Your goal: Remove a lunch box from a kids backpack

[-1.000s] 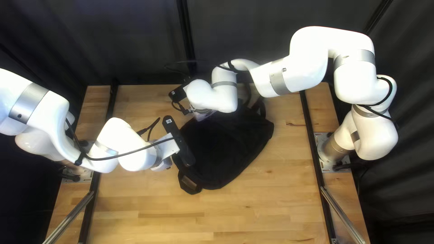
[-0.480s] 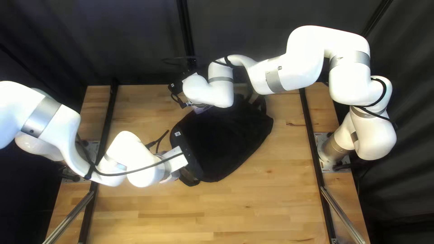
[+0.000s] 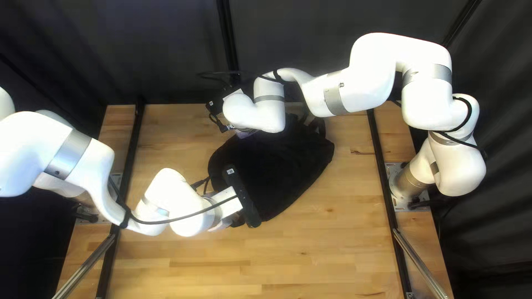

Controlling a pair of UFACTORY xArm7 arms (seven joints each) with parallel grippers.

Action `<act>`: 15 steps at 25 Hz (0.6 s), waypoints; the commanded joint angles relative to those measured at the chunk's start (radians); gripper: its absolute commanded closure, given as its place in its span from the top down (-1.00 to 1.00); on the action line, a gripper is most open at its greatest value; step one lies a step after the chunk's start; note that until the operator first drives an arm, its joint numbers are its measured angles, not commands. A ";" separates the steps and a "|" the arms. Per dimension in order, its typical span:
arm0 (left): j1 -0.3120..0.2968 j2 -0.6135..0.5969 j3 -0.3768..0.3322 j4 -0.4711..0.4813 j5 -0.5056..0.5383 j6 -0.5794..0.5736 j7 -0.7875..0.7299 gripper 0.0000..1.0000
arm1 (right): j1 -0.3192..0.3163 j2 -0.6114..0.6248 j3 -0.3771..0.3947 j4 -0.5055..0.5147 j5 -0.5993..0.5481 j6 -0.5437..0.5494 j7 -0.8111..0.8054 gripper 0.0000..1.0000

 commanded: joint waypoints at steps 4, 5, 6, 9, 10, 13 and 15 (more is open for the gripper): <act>0.018 0.113 -0.009 0.105 -0.040 -0.034 0.045 -1.00 | 0.005 -0.005 -0.002 -0.008 -0.008 -0.007 0.010 -1.00; 0.022 0.135 -0.012 0.127 -0.049 -0.042 0.054 -1.00 | 0.007 -0.010 -0.003 -0.015 -0.011 -0.011 0.014 -1.00; 0.025 0.149 -0.014 0.142 -0.055 -0.046 0.060 -1.00 | 0.007 -0.012 -0.004 -0.018 -0.012 -0.013 0.015 -1.00; 0.033 0.175 -0.019 0.177 -0.067 -0.048 0.079 -1.00 | 0.012 -0.020 -0.004 -0.029 -0.018 -0.020 0.023 -1.00; 0.035 0.183 -0.022 0.192 -0.074 -0.044 0.089 -1.00 | 0.014 -0.022 -0.004 -0.033 -0.020 -0.023 0.025 -1.00; 0.045 0.210 -0.029 0.244 -0.091 -0.026 0.120 -1.00 | 0.018 -0.023 -0.003 -0.035 -0.024 -0.030 0.030 -1.00; 0.051 0.224 -0.032 0.269 -0.100 -0.020 0.137 -1.00 | 0.020 -0.025 -0.003 -0.040 -0.026 -0.035 0.032 -1.00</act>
